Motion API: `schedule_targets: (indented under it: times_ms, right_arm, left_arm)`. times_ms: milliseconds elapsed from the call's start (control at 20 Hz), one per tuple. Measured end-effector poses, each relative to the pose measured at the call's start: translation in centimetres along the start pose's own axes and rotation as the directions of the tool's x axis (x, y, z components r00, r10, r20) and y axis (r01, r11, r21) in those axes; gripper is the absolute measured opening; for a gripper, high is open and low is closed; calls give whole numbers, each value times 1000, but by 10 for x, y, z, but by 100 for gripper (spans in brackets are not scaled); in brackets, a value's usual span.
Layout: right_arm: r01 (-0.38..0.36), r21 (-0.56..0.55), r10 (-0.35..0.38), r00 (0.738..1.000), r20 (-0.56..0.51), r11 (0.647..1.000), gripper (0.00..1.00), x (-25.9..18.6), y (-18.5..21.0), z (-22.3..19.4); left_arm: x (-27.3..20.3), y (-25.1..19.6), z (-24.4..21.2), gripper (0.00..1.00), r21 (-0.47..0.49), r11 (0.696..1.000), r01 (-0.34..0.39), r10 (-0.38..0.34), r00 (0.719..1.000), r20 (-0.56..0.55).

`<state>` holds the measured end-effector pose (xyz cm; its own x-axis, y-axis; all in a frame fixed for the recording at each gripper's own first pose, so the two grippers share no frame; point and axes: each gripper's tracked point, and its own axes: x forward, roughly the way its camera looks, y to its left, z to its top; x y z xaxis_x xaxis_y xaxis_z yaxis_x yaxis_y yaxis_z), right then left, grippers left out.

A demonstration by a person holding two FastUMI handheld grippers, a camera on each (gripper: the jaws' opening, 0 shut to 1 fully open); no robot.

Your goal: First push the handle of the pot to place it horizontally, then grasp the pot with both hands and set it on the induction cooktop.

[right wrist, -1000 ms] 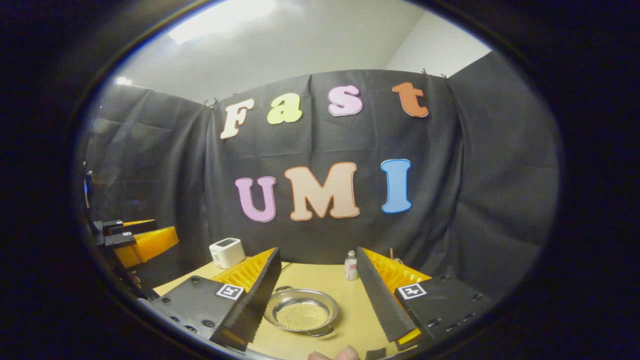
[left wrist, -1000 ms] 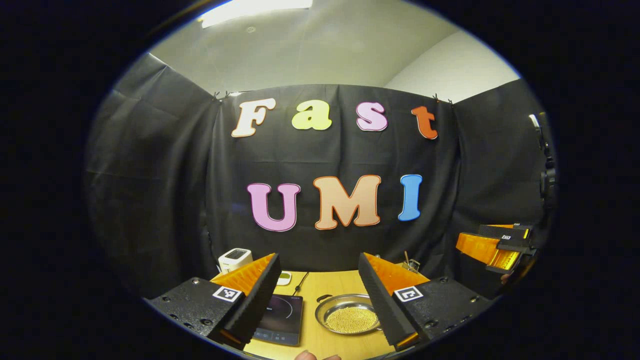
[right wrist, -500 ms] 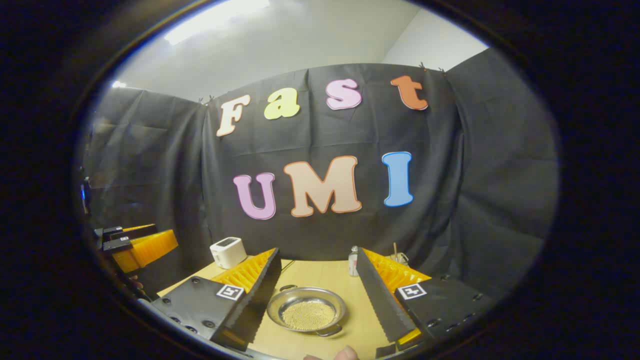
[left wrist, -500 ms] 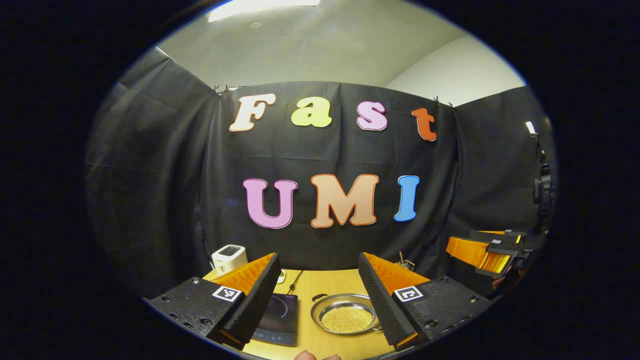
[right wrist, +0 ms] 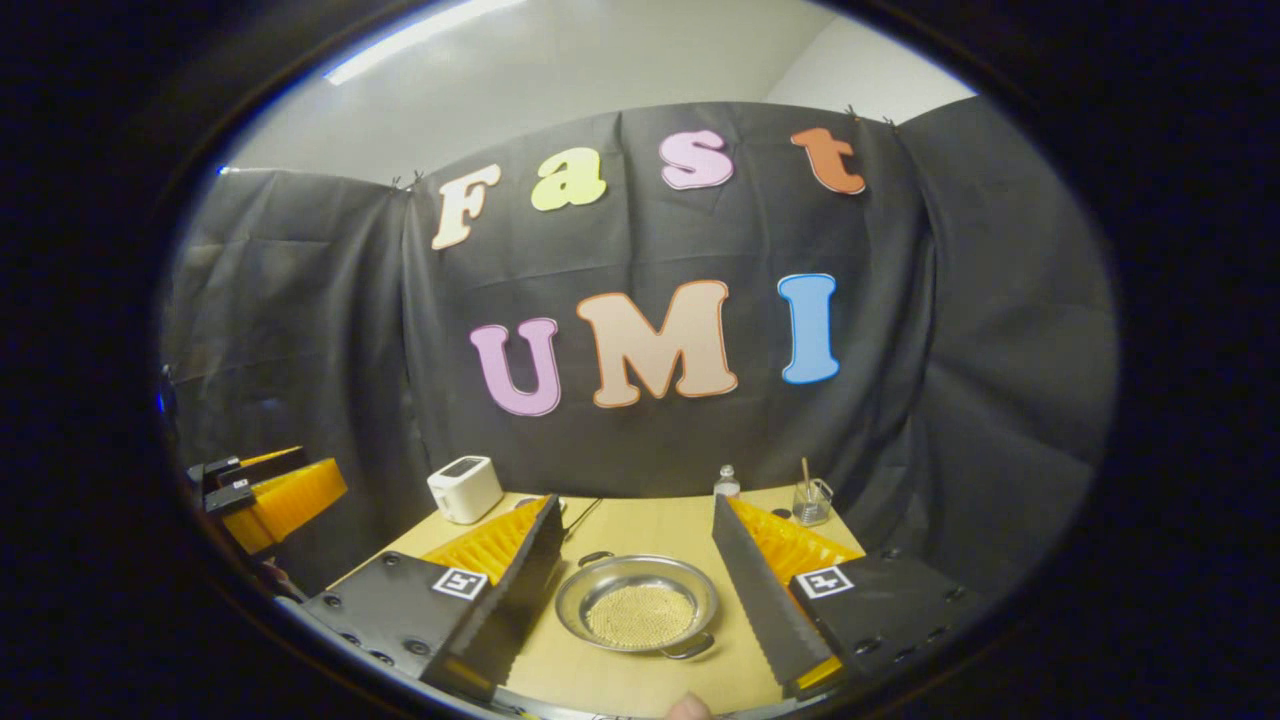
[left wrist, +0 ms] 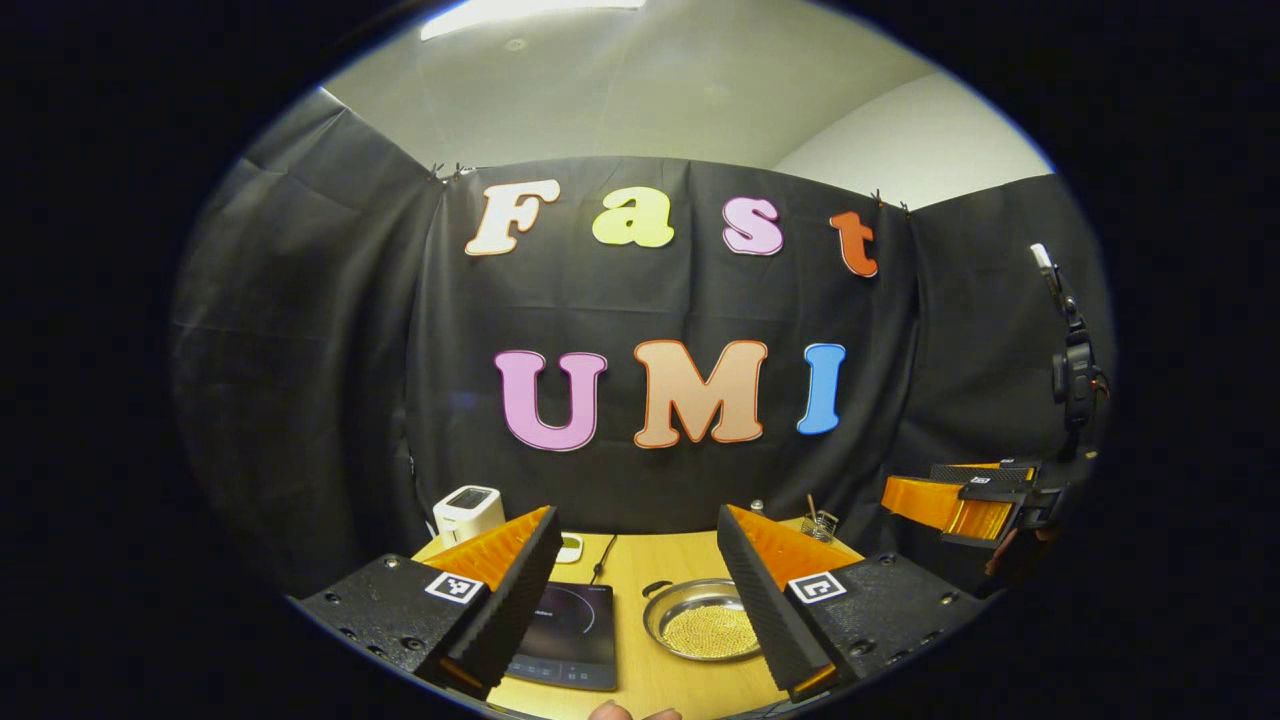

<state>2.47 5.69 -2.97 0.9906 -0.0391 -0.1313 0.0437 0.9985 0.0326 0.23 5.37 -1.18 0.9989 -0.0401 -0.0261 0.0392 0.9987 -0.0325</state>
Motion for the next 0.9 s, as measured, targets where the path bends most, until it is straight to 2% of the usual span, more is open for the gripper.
schedule_targets:
  times_ms: [100, 150, 200, 300, 400, 450, 500, 550, 650, 700, 750, 850, 900]
  right_arm:
    - [11, -4, -11, 1000, 7, 1000, 92, 1, 5, 2]
    - [18, -7, -18, 1000, 13, 1000, 86, 1, 9, 4]
    - [34, -13, -34, 999, 9, 999, 88, 0, 9, 1]
    - [35, -11, -35, 999, -5, 999, 64, 5, 18, -5]
    - [65, -29, -65, 998, -2, 997, 46, 8, 18, -10]
    - [82, -36, -82, 997, -7, 996, 29, 9, 17, -12]
    - [71, -33, -72, 997, -20, 997, 29, 9, 24, -19]
    - [58, -36, -59, 998, -27, 998, 19, 10, 30, -23]
    - [46, -52, -48, 998, -44, 998, 10, 15, 33, -29]
    - [48, -46, -52, 996, -76, 998, 5, 14, 31, -41]
    - [53, -41, -57, 993, -99, 998, 4, 17, 30, -48]
    - [1, -20, -3, 990, -143, 1000, 3, 26, 37, -65]
    - [-24, -18, 20, 984, -174, 1000, 0, 31, 38, -77]
  left_arm:
    - [1, 8, -3, 95, -1, 1000, 9, -9, 1000, -2]
    - [2, 12, -3, 95, -4, 1000, 14, -14, 1000, 2]
    - [4, 15, -3, 95, -8, 1000, 20, -20, 1000, 3]
    - [5, 23, 0, 95, -22, 999, 35, -35, 999, 14]
    - [4, 31, 5, 95, -34, 999, 41, -39, 998, 48]
    - [4, 35, 3, 95, -38, 998, 45, -43, 998, 48]
    - [3, 37, -5, 95, -43, 998, 49, -47, 998, 32]
    - [0, 40, -10, 95, -53, 997, 53, -52, 998, 23]
    - [0, 44, -11, 92, -68, 996, 57, -56, 998, 13]
    - [1, 48, -16, 95, -67, 996, 53, -53, 999, 5]
    - [1, 51, -18, 95, -67, 997, 46, -46, 999, 0]
    - [8, 53, -22, 91, -84, 996, 34, -35, 999, -6]
    - [11, 54, -27, 95, -86, 996, 20, -22, 1000, -18]
